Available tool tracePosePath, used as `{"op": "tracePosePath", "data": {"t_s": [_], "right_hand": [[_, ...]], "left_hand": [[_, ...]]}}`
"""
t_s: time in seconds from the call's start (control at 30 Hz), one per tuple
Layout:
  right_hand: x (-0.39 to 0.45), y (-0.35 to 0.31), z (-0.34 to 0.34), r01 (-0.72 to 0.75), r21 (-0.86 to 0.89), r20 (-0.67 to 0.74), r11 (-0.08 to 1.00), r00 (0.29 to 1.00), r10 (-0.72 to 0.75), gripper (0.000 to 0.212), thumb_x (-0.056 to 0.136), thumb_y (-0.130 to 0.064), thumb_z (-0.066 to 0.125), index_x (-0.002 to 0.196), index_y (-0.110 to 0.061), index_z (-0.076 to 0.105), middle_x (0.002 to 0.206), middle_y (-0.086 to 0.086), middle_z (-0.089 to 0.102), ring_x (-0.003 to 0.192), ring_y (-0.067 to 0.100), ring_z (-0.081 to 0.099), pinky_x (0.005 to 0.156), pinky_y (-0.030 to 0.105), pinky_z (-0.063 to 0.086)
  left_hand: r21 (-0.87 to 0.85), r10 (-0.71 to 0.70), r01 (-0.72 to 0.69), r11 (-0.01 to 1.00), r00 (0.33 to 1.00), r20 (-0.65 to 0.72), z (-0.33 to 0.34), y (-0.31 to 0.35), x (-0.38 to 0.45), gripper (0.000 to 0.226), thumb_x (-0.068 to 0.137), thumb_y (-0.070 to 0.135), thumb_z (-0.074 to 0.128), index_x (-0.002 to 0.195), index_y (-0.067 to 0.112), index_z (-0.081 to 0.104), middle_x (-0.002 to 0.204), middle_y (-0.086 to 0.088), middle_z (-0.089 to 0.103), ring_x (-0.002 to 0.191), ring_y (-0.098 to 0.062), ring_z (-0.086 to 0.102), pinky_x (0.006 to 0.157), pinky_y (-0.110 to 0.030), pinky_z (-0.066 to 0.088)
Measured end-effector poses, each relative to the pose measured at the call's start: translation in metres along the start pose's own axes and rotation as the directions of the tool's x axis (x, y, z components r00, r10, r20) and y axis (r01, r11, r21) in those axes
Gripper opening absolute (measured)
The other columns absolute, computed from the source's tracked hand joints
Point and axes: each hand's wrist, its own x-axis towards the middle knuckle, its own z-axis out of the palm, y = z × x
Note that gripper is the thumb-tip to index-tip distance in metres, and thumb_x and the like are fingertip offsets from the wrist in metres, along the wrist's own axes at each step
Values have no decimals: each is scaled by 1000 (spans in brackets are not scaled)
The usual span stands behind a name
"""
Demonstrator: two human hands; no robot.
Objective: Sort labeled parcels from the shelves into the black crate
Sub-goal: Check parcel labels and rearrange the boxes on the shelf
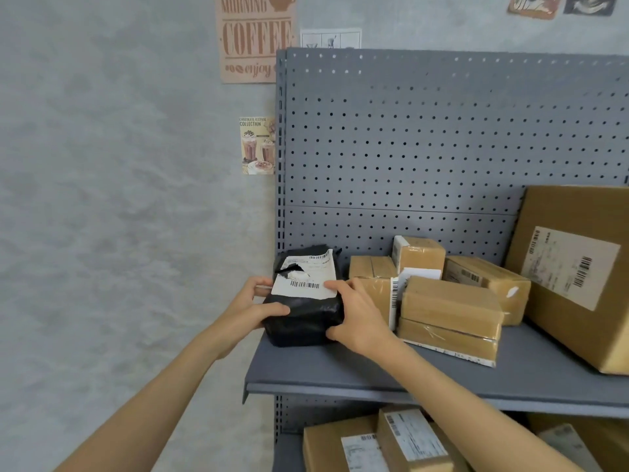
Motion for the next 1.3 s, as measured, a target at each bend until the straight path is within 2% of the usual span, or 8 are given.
{"op": "tracePosePath", "data": {"t_s": [0.3, 0.4, 0.5, 0.63, 0.93, 1.1, 1.2, 1.3], "right_hand": [[-8, 11, -2, -78, 76, 71, 994, 995, 72, 82, 70, -21, 75, 140, -21, 32, 133, 5, 35, 120, 22, 42, 101, 30, 38], [-10, 11, -21, -26, 161, -223, 987, 973, 62, 58, 73, -29, 69, 127, -26, 47, 120, 0, 49, 109, 16, 49, 93, 32, 43], [-9, 21, -41, -139, -247, -491, 959, 871, 0, 48, 80, -33, 59, 124, -17, 49, 116, 6, 53, 108, 25, 44, 91, 32, 36], [-7, 41, -56, -390, -467, -385, 793, 897, 215, 57, 85, -49, 51, 124, -7, 48, 130, 14, 47, 125, 34, 34, 104, 39, 28], [4, 53, -63, -327, -619, -162, 714, 943, 292, 59, 87, -55, 45, 130, -15, 48, 142, 14, 36, 138, 40, 14, 117, 49, 1], [9, 44, -57, -281, -472, -109, 836, 959, 262, 56, 86, -38, 50, 134, -12, 39, 142, 17, 38, 141, 39, 11, 117, 49, 1], [13, 31, -66, -199, 19, -109, 980, 974, 200, 57, 84, -24, 57, 135, -15, 33, 133, 14, 46, 128, 30, 38, 108, 43, 31], [17, 15, -72, -28, 252, -164, 967, 984, 71, 58, 85, -6, 56, 137, -19, 34, 133, 10, 43, 102, 0, 46, 88, 7, 37]], "left_hand": [[320, 56, -57, 946, 998, 11, 12, 14, 6, 50, 77, 20, 68, 117, 18, 38, 116, -2, 47, 102, -14, 50, 77, -23, 39], [533, 272, -219, 817, 962, -23, 23, 28, 12, 62, 75, 27, 67, 127, 24, 33, 120, 4, 33, 113, -11, 33, 89, -25, 28], [653, 318, -325, 684, 939, 135, 49, 46, 17, 70, 74, 31, 63, 135, 30, 28, 133, 0, 32, 126, -16, 25, 95, -29, 28], [734, 237, -372, 568, 928, 287, 89, 61, 27, 80, 75, 37, 60, 143, 32, 17, 145, -6, 30, 135, -25, 20, 99, -38, 29], [694, 85, -248, 675, 962, 261, 128, 64, 48, 79, 77, 28, 59, 145, 22, 19, 132, -12, 41, 124, -32, 38, 99, -40, 39], [574, 129, -235, 785, 967, 218, 127, 66, 52, 69, 81, 38, 61, 142, 22, 33, 142, -4, 42, 129, -24, 38, 106, -37, 32], [444, 194, -227, 867, 974, 119, 119, 74, 51, 67, 78, 42, 67, 137, 22, 43, 138, 1, 47, 124, -17, 43, 101, -33, 36], [247, 258, -267, 932, 964, 67, 113, 85, 46, 46, 77, 39, 69, 118, 21, 61, 121, 4, 59, 112, -11, 52, 86, -24, 37]]}}
